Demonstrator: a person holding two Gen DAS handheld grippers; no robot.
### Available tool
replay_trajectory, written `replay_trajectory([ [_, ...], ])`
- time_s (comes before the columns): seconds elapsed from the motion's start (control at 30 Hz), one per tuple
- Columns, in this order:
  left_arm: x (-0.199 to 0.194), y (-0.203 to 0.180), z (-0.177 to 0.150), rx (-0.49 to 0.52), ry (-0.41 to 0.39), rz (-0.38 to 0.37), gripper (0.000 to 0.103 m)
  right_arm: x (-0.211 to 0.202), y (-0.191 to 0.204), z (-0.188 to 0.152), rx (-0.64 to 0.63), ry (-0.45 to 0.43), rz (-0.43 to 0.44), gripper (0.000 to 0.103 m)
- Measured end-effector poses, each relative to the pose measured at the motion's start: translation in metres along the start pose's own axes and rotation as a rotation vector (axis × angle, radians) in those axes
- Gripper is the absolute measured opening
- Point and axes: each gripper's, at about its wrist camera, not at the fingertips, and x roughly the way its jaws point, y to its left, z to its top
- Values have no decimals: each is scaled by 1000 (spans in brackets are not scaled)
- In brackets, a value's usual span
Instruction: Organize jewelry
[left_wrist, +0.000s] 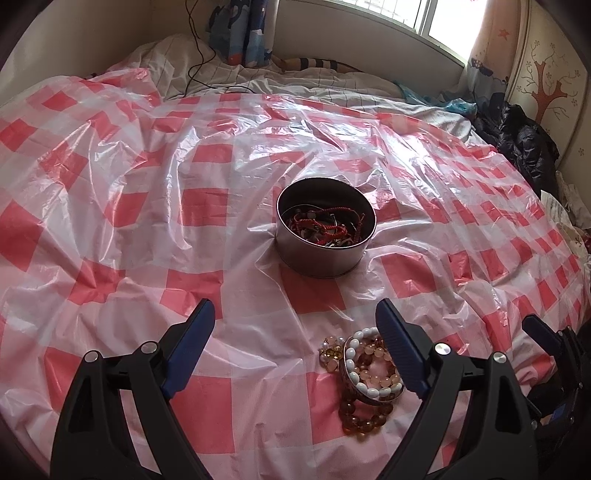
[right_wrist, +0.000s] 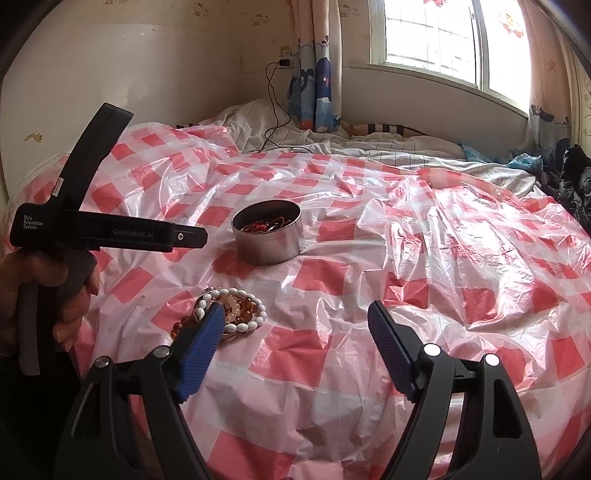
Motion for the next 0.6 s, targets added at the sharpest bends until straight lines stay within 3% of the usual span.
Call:
replay_trajectory([
  [0.6, 1, -1, 0, -3, 0, 0, 86, 6, 4, -2, -10, 14, 1, 77],
])
